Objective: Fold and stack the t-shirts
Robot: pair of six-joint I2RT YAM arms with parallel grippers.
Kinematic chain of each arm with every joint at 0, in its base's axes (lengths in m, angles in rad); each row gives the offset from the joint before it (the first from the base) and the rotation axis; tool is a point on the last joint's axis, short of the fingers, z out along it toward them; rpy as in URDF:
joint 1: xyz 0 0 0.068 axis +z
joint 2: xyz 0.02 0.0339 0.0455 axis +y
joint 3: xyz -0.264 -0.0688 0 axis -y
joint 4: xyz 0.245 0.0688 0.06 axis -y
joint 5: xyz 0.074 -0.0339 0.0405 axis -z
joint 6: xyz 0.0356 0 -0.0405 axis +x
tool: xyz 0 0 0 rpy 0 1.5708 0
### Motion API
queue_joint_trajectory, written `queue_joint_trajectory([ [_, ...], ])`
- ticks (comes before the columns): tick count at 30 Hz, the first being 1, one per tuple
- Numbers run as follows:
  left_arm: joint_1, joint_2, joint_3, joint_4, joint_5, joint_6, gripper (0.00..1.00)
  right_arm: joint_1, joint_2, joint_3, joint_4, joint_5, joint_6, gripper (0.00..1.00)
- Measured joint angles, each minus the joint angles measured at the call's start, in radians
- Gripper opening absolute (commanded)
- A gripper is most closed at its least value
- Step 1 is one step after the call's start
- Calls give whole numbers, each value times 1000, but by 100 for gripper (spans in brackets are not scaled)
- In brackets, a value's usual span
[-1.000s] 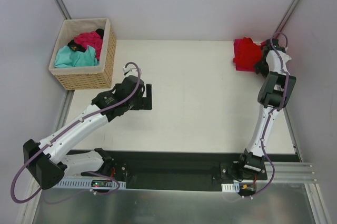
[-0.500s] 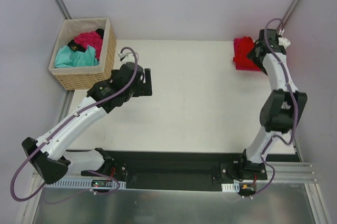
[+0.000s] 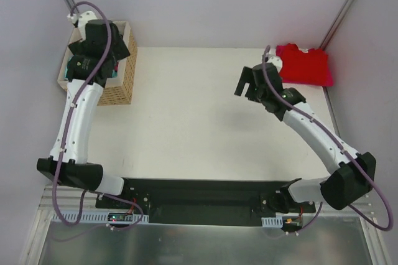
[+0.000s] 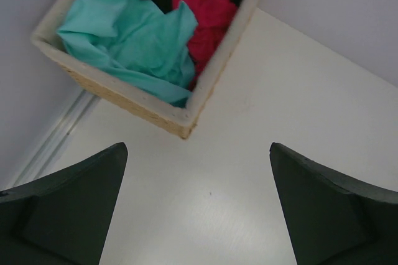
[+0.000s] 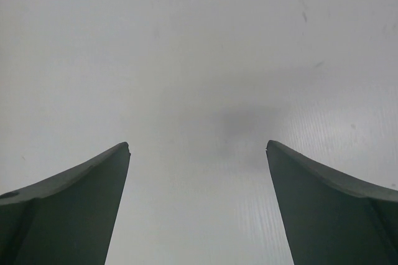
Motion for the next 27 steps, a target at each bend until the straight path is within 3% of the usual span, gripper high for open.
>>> queue_joint_trajectory([
  [3, 163, 79, 66, 0, 26, 11, 98, 54, 12, -103, -14, -9, -8, 96],
  [8, 337, 229, 83, -1, 35, 11, 97, 144, -53, -192, -14, -12, -23, 96],
  [15, 377, 433, 91, -20, 16, 0, 98, 181, -198, -230, -3, -11, -45, 96],
  [27, 490, 523, 179, -30, -12, -29, 98, 240, -251, -275, -60, 9, -79, 96],
])
